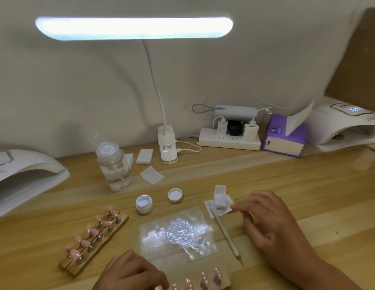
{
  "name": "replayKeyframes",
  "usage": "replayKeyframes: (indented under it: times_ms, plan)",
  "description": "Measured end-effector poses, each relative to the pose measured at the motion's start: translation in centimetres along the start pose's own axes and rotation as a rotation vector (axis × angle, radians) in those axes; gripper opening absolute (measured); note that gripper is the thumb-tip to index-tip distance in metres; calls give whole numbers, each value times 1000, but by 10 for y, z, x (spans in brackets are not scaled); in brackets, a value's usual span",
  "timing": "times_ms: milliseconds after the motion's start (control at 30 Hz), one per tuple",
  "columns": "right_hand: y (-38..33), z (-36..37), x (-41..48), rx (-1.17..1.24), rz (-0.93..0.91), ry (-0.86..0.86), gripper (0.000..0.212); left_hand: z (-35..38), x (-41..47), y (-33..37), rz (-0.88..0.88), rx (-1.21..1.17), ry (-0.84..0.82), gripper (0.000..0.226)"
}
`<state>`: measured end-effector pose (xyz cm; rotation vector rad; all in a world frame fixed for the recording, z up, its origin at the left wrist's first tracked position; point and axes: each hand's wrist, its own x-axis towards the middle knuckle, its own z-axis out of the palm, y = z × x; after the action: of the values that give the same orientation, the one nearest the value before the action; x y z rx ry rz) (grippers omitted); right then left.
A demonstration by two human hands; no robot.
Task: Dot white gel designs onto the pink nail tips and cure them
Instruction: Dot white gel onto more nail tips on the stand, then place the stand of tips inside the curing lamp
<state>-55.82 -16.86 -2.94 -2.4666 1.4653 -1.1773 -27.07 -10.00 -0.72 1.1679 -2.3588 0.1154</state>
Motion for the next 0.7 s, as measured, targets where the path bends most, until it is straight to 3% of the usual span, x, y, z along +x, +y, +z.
replayKeyframes:
  times_ms: [100, 267, 333, 500, 700]
  plan:
    - [2, -18, 7, 52, 134, 101, 23, 9, 10, 4, -36, -171, 23, 27]
    - [24, -82, 27, 98, 465, 240, 20, 23, 66, 42, -29, -234, 104, 21]
    - [40, -111, 32, 63, 581, 174, 15, 41, 93, 64, -102, -299, 100, 11]
    - [96, -166, 42, -250, 763, -64, 12, 103, 169, 106, -183, -262, -56, 20]
    - [163, -176, 63, -314, 922, -132, 33, 162, 234, 123, -346, -303, -138, 29]
